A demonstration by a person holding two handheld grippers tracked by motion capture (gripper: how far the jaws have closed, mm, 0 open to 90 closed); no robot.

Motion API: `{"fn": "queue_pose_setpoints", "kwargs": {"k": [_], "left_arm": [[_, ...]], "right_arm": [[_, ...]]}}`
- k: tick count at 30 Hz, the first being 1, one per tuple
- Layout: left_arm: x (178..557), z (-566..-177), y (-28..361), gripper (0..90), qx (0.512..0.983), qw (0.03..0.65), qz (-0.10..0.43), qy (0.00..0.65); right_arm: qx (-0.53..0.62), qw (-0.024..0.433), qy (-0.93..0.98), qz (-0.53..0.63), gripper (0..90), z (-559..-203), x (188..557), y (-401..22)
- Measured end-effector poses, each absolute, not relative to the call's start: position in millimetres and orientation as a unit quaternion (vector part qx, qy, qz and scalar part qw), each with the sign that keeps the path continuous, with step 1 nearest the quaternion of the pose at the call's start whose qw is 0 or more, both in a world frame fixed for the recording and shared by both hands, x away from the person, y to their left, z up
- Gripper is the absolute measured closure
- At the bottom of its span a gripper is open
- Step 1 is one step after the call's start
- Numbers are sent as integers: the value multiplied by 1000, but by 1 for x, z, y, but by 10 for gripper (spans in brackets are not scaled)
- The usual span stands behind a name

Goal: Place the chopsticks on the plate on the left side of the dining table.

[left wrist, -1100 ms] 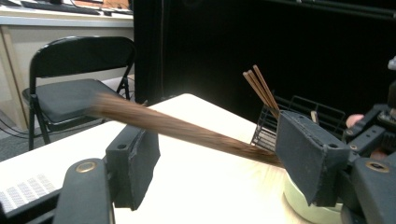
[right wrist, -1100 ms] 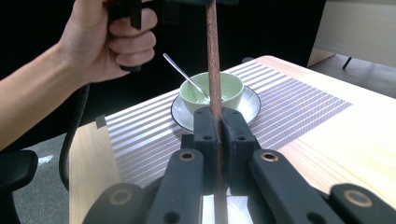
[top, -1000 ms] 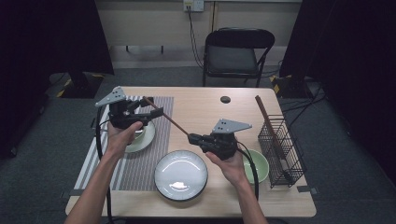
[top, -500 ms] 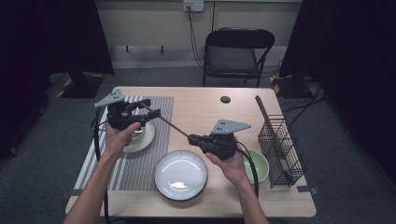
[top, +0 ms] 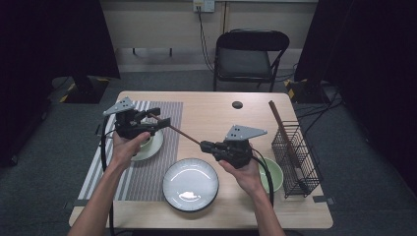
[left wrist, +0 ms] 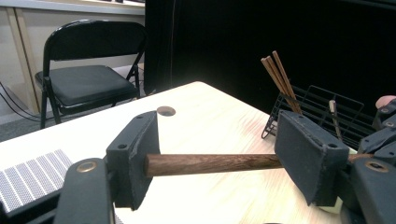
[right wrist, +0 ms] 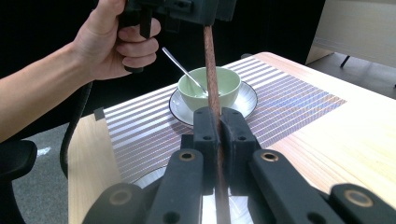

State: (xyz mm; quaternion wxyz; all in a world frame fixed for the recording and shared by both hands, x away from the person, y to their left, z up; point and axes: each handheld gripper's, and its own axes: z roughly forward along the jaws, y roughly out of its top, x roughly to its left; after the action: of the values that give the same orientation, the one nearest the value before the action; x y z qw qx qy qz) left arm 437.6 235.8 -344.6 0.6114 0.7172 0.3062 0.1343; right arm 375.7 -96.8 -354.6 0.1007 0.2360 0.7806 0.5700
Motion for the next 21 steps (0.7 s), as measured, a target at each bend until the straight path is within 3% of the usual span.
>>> {"fn": "queue_pose_setpoints", "kwargs": {"k": [8,21], "left_arm": [[435,-350,234,293,721,610,128,303],[430,-338,235,279,718,610,161,293]], "right_arm": [[234,97,780,573,860,-352,374,-101],[238,88,783,568,860,-361,377,-100]]}}
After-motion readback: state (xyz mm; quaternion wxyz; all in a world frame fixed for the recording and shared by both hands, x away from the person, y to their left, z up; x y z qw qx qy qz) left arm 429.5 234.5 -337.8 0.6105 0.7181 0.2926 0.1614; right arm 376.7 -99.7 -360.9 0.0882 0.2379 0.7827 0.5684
